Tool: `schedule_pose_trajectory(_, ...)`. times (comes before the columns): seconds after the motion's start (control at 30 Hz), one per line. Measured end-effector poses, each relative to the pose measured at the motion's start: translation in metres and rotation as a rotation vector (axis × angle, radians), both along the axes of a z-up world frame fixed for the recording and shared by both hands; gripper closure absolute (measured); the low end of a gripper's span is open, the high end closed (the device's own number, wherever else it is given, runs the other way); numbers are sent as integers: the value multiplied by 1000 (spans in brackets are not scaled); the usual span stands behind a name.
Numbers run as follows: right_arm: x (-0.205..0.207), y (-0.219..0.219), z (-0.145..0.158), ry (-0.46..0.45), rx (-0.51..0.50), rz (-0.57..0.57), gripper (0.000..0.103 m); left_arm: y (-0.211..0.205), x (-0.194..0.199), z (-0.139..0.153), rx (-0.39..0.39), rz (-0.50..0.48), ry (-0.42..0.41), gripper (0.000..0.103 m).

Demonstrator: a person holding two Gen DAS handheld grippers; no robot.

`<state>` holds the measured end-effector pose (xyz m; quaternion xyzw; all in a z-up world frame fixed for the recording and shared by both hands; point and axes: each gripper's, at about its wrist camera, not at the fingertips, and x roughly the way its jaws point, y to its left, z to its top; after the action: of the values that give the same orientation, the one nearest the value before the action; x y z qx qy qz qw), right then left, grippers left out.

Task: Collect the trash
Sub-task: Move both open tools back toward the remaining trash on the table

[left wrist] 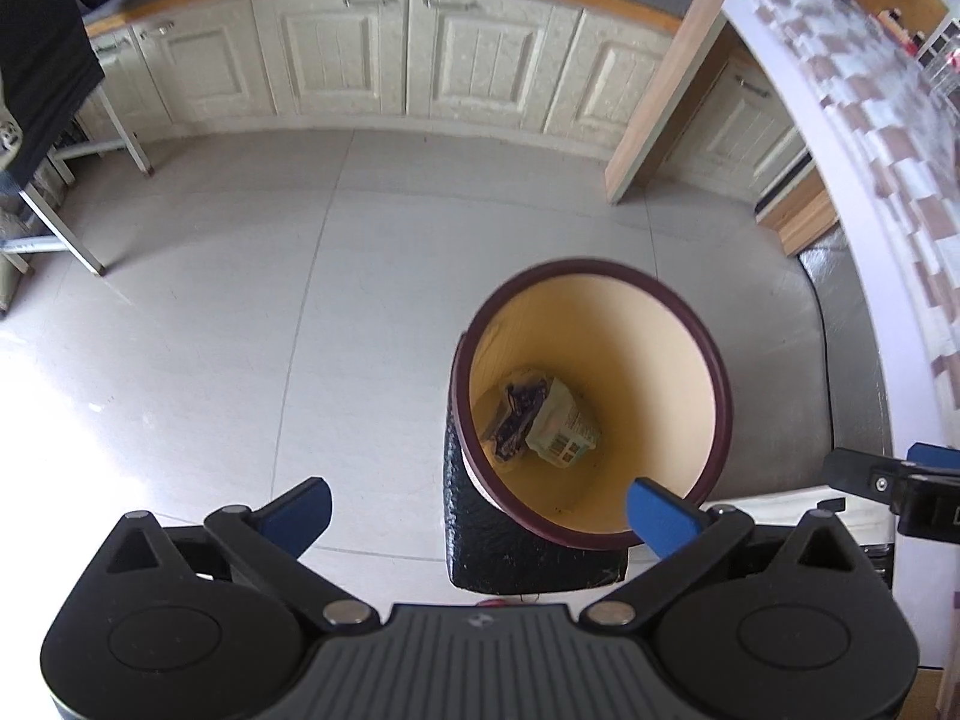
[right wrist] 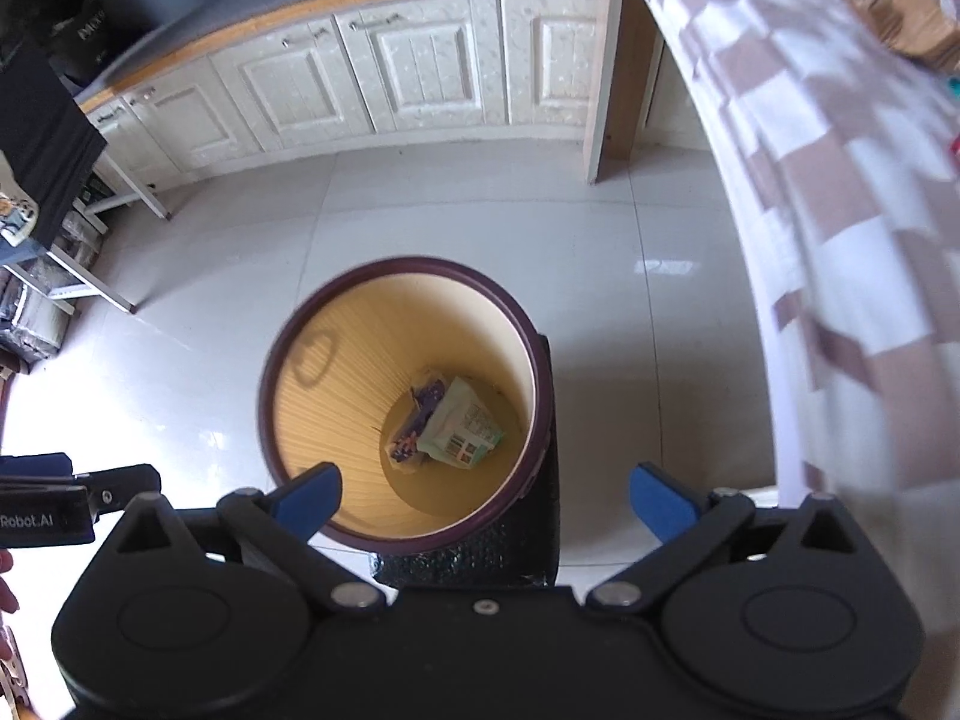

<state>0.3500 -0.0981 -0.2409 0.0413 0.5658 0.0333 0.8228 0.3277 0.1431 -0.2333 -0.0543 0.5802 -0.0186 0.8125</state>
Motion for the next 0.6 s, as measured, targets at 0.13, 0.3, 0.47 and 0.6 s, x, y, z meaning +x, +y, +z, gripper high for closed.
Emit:
schedule_pose_trajectory(0.13,-14,1,31,-47,1,17,0,0,-14,26,16,10,-51,0)
schedule_pose_trajectory(0.3,-32,-2,67,-100,-1,24,0,0,-29,61,3,20,-111,0)
schedule_pose_trajectory(0.47,-48,-6,103,-174,9,39,0,-4,-40,95,0,17,-190,0)
schedule_pose_trajectory(0.6,-58,-12,129,-234,25,28,0,-10,-47,121,-10,20,-254,0)
